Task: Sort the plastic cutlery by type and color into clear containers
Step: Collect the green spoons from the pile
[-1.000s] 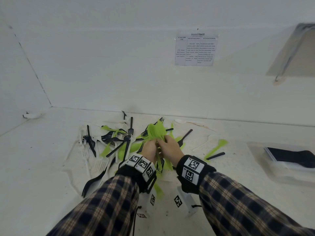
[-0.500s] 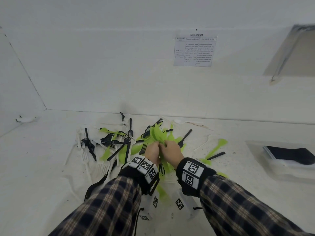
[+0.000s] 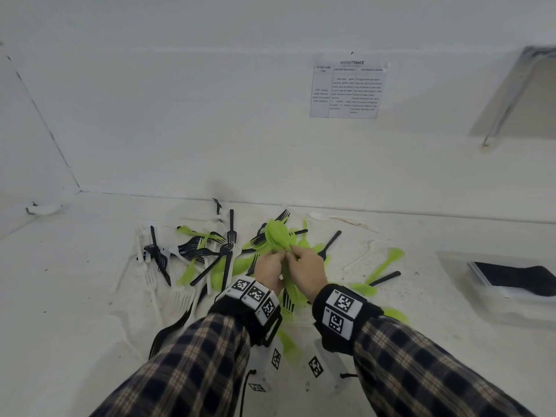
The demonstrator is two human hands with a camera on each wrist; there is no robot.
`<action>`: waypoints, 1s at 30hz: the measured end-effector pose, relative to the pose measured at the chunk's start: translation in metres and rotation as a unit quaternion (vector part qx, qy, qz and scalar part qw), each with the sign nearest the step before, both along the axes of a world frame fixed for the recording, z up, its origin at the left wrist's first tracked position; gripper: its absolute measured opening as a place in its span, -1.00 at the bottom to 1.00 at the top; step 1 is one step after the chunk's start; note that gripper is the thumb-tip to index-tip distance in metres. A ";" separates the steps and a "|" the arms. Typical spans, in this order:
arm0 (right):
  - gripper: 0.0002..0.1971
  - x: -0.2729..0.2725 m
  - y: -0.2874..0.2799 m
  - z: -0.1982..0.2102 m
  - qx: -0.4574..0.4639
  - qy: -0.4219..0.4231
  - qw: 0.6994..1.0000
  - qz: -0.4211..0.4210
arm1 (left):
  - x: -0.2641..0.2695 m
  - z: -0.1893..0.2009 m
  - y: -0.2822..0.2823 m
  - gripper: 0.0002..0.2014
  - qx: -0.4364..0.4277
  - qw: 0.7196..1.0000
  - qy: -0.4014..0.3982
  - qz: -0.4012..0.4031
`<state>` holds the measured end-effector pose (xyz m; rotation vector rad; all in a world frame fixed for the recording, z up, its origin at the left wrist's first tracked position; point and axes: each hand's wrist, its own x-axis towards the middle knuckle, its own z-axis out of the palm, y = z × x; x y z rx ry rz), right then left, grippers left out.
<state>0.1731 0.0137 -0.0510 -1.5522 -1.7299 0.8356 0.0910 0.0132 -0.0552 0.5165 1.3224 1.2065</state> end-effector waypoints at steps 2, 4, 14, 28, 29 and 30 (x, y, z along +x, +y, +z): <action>-0.63 -0.001 0.000 0.003 0.003 -0.018 1.000 0.017 | -0.001 -0.001 0.002 -0.81 0.003 1.000 -0.014 -0.001; -0.63 0.001 0.003 0.001 0.011 -0.010 1.000 0.022 | -0.002 -0.003 0.003 -0.81 0.009 1.000 -0.020 -0.006; -0.74 0.005 0.005 -0.004 0.010 0.125 0.992 -0.010 | -0.002 -0.006 0.008 -0.78 0.013 0.998 -0.054 0.021; -0.65 -0.008 0.010 -0.016 0.066 0.057 0.995 -0.053 | 0.003 -0.004 0.017 -0.84 0.036 0.997 -0.069 0.020; -0.65 -0.008 0.010 -0.017 0.068 0.066 0.994 -0.060 | 0.003 -0.005 0.015 -0.82 0.045 0.996 -0.067 0.024; -0.65 -0.009 0.009 -0.016 0.068 0.081 0.992 -0.074 | 0.003 -0.006 0.013 -0.81 0.052 0.997 -0.060 0.026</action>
